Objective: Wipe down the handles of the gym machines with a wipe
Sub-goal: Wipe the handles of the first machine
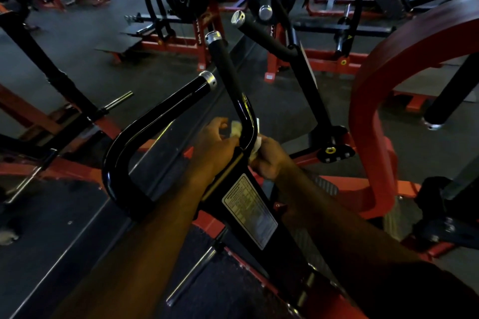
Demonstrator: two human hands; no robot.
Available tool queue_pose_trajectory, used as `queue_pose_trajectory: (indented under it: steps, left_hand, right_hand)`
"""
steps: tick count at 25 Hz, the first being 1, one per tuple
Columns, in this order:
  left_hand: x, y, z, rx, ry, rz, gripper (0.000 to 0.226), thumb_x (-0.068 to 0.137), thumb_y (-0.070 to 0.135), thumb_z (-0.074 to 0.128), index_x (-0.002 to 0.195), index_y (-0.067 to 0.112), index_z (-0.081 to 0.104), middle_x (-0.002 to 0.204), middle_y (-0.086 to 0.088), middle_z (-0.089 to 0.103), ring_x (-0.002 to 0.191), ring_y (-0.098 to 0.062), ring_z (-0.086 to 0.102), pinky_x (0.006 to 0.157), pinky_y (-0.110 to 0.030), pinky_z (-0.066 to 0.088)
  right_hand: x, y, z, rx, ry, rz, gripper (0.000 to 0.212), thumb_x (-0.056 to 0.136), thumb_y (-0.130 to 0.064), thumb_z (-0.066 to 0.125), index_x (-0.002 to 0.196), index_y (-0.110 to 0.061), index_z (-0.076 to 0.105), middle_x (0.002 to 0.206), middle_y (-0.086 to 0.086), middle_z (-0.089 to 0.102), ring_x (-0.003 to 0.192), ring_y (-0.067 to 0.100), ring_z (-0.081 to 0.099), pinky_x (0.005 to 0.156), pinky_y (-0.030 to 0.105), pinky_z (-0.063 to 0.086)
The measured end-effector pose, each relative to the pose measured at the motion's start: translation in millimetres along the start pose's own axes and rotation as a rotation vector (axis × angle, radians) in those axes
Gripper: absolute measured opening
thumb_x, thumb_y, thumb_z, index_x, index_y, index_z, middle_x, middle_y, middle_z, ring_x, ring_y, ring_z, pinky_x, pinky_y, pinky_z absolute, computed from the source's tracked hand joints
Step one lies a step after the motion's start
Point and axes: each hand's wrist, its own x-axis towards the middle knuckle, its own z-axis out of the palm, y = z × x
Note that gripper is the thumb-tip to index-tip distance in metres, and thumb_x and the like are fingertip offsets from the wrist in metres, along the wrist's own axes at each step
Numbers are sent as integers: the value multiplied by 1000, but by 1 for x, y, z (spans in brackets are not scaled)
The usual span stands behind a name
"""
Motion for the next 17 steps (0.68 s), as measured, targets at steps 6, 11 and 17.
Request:
queue_pose_trajectory:
  steps: [6, 11, 17]
  left_hand:
    - [4, 0, 1, 92, -22, 38, 37, 88, 22, 65, 124, 24, 58, 116, 4, 65, 100, -11, 63, 90, -34, 54]
    - [6, 1, 11, 400, -29, 144, 29, 89, 40, 55, 97, 20, 74, 88, -2, 75, 80, -20, 71, 75, -37, 60]
    - [11, 3, 12, 415, -97, 110, 31, 94, 41, 54, 81, 21, 74, 73, 2, 70, 66, -16, 69, 64, -32, 56]
  right_hand:
    - [17, -18, -4, -86, -87, -53, 28, 101, -16, 39, 104, -3, 64, 71, 0, 68, 58, 9, 62, 48, 20, 49]
    - [40, -94, 46, -607, 238, -526, 19, 91, 0, 61, 107, 6, 69, 70, 0, 69, 63, 11, 65, 62, 24, 53]
    - [3, -25, 19, -1311, 554, -1105, 14, 74, -13, 83, 84, -7, 78, 82, -2, 70, 74, -3, 58, 72, -1, 39]
